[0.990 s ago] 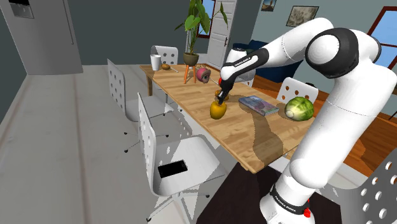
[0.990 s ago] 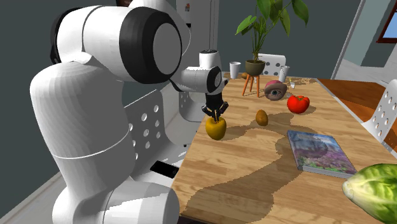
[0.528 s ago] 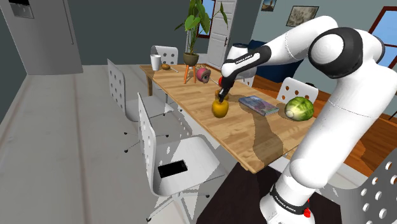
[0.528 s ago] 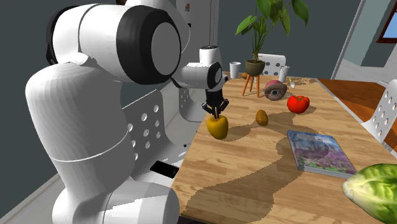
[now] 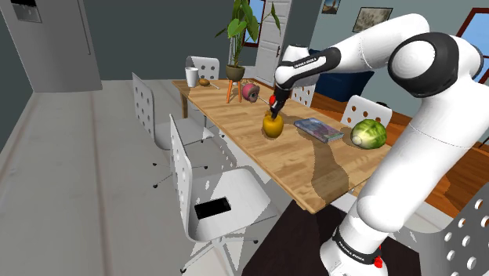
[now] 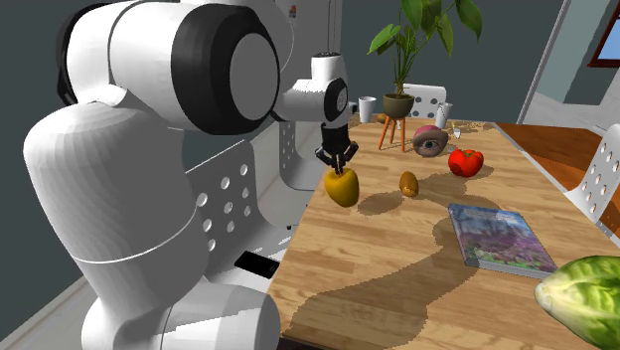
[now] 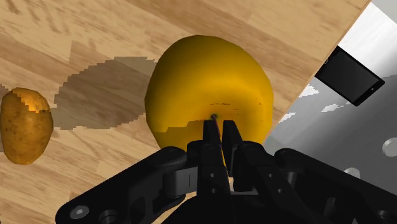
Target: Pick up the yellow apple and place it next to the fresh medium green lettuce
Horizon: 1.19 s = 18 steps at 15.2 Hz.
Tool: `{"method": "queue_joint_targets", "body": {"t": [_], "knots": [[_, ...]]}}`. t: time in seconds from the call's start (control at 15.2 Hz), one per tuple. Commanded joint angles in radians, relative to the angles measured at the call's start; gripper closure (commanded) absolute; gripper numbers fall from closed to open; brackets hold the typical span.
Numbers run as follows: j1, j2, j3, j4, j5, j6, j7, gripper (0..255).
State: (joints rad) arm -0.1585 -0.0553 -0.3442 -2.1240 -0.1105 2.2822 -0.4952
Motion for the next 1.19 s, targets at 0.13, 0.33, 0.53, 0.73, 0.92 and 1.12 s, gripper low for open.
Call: {"method": "queue_joint_targets", "body": {"t": [0.13,0.33,0.53,0.73,0.92,1.12], "knots": [[0.001,-0.019,0.003,0.036,-0.004,-0.054,0.001,255],[0.002,-0.030,0.004,0.066,-0.006,-0.094,0.000,255],[0.003,-0.039,0.006,0.097,-0.006,-0.134,-0.001,255],[0.004,-0.046,0.008,0.130,-0.007,-0.174,-0.002,255],[0.005,-0.051,0.009,0.165,-0.006,-0.214,-0.004,255],[0.006,-0.054,0.011,0.202,-0.005,-0.254,-0.007,255]]}}
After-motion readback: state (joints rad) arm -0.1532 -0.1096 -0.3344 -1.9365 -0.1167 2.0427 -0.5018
